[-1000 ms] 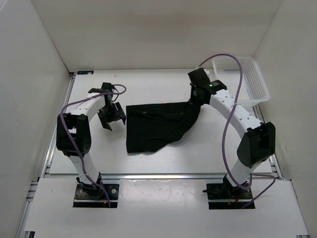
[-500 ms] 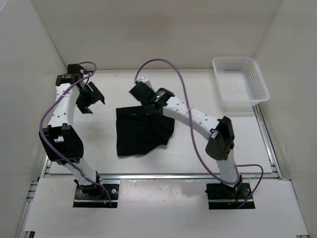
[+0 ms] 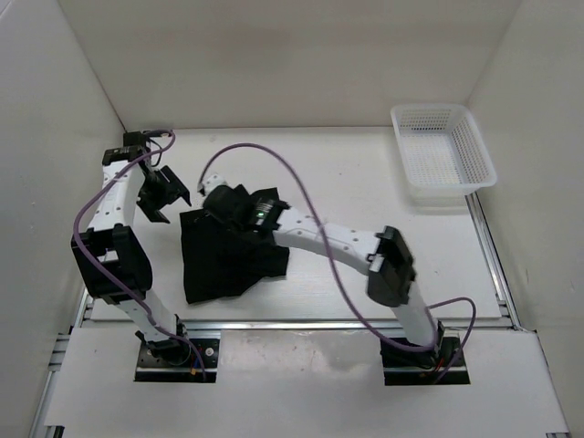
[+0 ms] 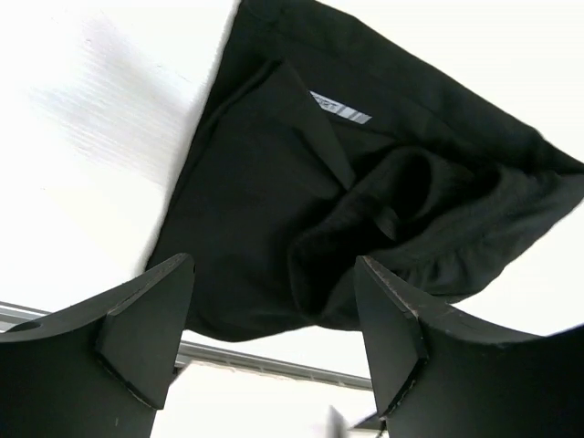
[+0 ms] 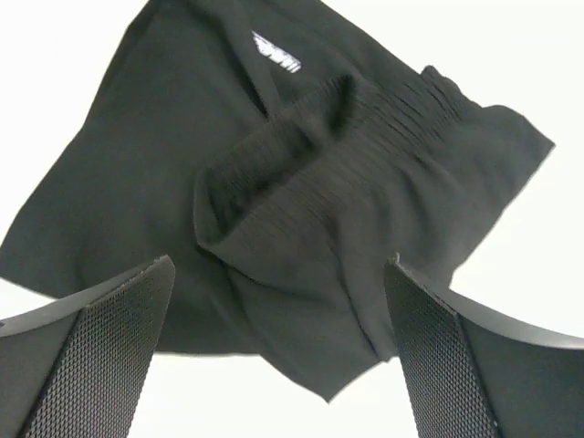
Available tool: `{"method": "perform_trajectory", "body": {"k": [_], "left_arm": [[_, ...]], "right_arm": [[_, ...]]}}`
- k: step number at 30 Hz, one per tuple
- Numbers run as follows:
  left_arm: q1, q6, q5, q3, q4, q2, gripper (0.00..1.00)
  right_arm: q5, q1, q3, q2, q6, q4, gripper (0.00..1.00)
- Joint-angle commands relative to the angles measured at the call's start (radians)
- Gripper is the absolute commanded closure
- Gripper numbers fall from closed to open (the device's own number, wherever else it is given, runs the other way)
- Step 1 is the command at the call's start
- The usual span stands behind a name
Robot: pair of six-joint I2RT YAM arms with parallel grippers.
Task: Fold and stack the shorts
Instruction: Fold the shorts
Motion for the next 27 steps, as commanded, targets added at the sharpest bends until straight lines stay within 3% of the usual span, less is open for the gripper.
{"method": "perform_trajectory", "body": {"k": [1, 6, 11, 18, 27], "left_arm": [[0.004, 0.046, 0.0, -0.043, 0.037, -0.018, 0.18], [-0.084, 0.095, 0.078, -0.185, 0.106, -0.04, 0.17], [-0.224, 0.137, 0.166, -0.206, 0.16, 0.012, 0.01], [-0.282, 0.177, 0.06, -0.146, 0.187, 0.135, 0.01], [-0.356, 0.195, 0.102, -0.124, 0.209, 0.21, 0.01]], "right_arm": [[-0.071, -0.096, -0.252, -0.279, 0.063, 0.166, 0.0], [-0.137, -0.286, -0.585, -0.527, 0.186, 0.188, 0.02], [-0.261, -0.467, -0.799, -0.617, 0.249, 0.154, 0.02], [-0.291, -0.517, -0.882, -0.683, 0.27, 0.145, 0.02], [-0.291, -0.517, -0.891, -0.692, 0.27, 0.136, 0.02]]}}
